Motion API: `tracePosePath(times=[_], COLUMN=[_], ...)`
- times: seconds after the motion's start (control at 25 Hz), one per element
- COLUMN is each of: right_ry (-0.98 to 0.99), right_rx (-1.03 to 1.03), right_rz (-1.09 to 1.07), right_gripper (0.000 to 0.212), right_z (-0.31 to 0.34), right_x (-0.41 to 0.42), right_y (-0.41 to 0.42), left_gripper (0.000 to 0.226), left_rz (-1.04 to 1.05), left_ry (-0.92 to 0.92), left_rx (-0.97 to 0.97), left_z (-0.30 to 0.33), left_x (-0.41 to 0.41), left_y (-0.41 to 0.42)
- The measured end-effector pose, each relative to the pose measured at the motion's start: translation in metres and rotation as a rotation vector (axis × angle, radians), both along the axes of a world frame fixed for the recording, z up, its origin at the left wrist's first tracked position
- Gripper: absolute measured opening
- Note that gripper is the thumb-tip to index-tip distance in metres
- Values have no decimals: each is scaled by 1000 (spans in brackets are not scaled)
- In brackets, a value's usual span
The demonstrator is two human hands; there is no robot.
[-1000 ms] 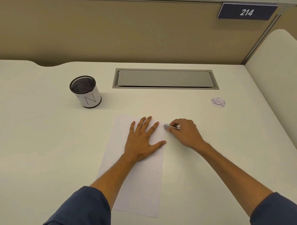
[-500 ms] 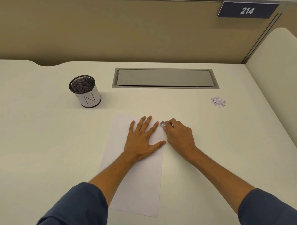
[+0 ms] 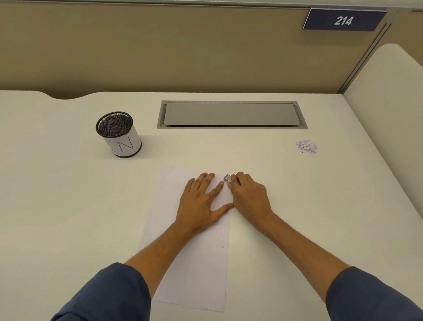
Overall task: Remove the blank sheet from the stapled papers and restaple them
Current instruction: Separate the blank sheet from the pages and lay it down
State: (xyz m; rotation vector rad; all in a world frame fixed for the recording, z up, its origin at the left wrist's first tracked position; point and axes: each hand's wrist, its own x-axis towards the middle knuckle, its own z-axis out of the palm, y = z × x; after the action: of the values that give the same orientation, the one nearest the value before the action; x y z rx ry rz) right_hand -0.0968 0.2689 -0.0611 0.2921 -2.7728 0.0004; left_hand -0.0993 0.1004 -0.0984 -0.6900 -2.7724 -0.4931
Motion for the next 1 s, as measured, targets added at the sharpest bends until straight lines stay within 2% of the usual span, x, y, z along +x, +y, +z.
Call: tracePosePath(times=[0.12,0.32,0.44,0.56,0.8,0.92,1.0], right_ry=[-126,-416,-567,-680,-770,-686,-541], right_rx=[-109,-358,-628,-860,-1192,-1185,-949], right_rz=[-49,-123,-167,-265,-449,-399,-283], right_gripper=[12,37,44,40,30,37,33], right_z=[5,18,21,27,31,26,22], right_x=[-3,-16,-31,-36,-37,-26,-14], right_y=[-2,6,15,18,21,24,25], left_gripper=[72,70,69,68,70,70,70], left_rz=[8,21,24,27,24,21,22], left_ry=[12,8,10,7,-39,-39,-27], left_rx=[7,4,-4,0,-24,-22,-19], left_z=[1,0,1,0,0,0,1], left_x=[0,1,1,1,0,0,0], left_y=[1,0,0,-1,-2,-3,-2])
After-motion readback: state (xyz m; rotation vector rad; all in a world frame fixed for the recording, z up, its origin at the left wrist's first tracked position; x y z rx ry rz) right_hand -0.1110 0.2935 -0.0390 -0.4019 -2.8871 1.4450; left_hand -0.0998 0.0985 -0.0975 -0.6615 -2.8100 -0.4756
